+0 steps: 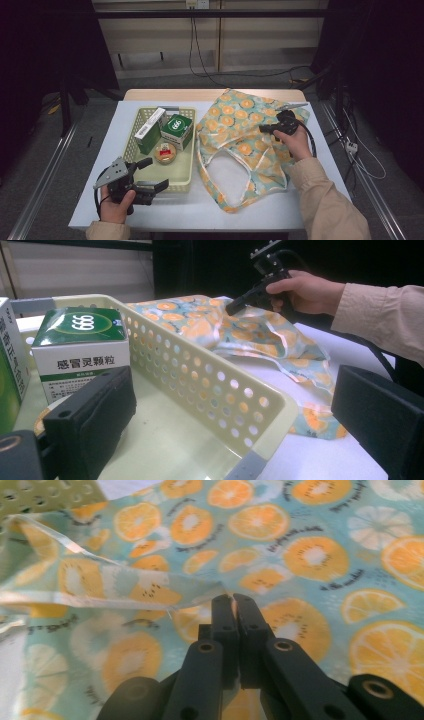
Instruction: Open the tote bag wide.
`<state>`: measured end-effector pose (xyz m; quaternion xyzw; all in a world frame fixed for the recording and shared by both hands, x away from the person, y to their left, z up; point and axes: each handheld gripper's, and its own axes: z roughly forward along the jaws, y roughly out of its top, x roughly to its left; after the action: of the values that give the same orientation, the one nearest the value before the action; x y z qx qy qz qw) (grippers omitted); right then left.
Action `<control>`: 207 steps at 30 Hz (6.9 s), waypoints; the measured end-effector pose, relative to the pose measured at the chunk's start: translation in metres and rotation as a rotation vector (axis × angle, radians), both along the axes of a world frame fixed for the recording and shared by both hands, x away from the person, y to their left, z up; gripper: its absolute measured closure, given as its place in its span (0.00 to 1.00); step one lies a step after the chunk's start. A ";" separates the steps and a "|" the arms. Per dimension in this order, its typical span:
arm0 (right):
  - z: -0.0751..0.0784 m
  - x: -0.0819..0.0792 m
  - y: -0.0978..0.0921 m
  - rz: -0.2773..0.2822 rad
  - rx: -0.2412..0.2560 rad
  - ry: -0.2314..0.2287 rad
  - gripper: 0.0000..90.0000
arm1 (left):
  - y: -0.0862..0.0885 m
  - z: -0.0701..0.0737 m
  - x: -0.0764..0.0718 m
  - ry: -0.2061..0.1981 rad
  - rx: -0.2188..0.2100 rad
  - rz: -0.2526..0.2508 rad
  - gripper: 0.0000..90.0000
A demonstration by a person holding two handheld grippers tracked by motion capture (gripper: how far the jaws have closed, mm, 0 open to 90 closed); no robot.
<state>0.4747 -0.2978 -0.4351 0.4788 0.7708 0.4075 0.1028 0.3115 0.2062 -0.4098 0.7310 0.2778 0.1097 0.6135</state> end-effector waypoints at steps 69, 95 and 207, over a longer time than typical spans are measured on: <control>-0.022 -0.099 0.056 0.216 -0.155 -0.062 0.82 | 0.000 -0.004 0.000 0.013 -0.027 -0.001 0.04; 0.000 -0.099 0.047 0.217 -0.024 -0.089 1.00 | 0.011 0.001 0.001 -0.018 -0.041 0.027 0.04; -0.010 -0.029 0.122 0.309 -0.177 -0.092 1.00 | 0.010 0.001 0.002 -0.008 -0.046 0.018 0.04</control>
<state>0.4455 -0.1756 -0.4448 0.3246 0.8626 0.3704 0.1157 0.3138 0.2159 -0.4090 0.7139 0.2843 0.1116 0.6301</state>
